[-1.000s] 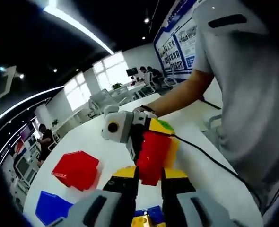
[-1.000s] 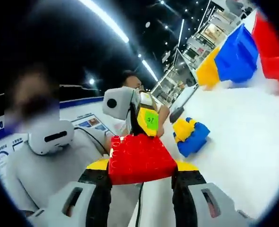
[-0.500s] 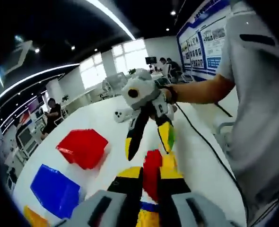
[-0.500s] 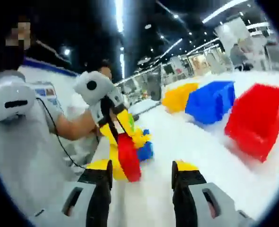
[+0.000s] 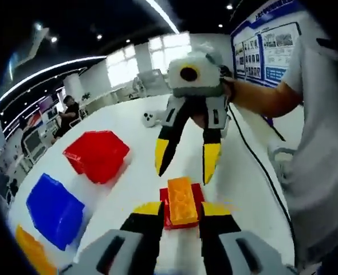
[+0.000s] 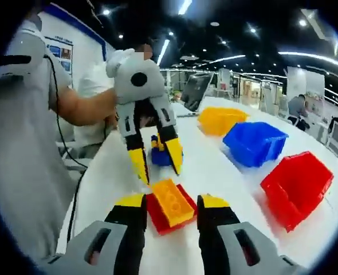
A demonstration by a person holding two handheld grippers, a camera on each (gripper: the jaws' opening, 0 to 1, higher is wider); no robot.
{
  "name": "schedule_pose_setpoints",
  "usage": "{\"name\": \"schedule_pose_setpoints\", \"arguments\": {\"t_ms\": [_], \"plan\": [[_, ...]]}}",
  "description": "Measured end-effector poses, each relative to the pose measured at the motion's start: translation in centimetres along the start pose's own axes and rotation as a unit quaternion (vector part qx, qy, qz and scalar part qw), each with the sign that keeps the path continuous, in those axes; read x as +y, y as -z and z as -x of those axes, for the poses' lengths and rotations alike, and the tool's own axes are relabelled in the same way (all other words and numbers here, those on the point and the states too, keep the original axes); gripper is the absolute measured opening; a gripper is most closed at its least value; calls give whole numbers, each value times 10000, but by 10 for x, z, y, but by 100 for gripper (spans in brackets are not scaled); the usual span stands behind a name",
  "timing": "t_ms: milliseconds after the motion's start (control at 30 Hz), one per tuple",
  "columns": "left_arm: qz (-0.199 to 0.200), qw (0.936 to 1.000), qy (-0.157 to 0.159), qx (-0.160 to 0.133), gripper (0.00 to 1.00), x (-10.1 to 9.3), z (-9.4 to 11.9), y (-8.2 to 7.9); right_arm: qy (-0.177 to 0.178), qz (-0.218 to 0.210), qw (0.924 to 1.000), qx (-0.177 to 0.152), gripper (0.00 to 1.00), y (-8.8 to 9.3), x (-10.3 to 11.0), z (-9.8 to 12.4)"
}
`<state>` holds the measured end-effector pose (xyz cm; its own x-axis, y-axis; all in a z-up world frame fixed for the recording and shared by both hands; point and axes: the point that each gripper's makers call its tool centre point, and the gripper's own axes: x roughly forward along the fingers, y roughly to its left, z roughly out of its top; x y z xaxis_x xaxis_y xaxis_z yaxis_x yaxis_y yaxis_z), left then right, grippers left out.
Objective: Take apart the toy blocks one by one and place each separated block into its matching bin, sorting the blocks by their type until all the connected pieces are disassembled and separated into the correct bins
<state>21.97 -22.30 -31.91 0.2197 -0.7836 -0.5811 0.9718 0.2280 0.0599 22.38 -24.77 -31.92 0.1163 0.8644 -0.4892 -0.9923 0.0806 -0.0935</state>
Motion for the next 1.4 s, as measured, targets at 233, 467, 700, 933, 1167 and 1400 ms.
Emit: {"name": "schedule_pose_setpoints", "arguments": {"t_ms": [233, 467, 700, 933, 1167, 1400], "plan": [[-17, 10000, -32, 76, 52, -17, -26, 2, -367, 849, 9939, 600, 34, 4, -2, -21], [160, 9980, -220, 571, 54, -8, -48, 21, -998, 819, 9841, 1222, 26, 12, 3, -33], [236, 9982, -224, 494, 51, -4, -48, 22, -949, 1181, 9755, 1593, 23, 11, 7, -33], [197, 9982, 28, 574, 50, -6, -49, 23, -328, 2208, 9570, 1851, 22, 9, 10, -28], [153, 9987, 121, 478, 51, -8, -48, 23, 510, 2764, 9485, 1460, 23, 7, 10, -21], [65, 9990, 87, 424, 51, -9, -49, 22, 719, 1018, 9919, 261, 23, -3, -2, 5]]}}
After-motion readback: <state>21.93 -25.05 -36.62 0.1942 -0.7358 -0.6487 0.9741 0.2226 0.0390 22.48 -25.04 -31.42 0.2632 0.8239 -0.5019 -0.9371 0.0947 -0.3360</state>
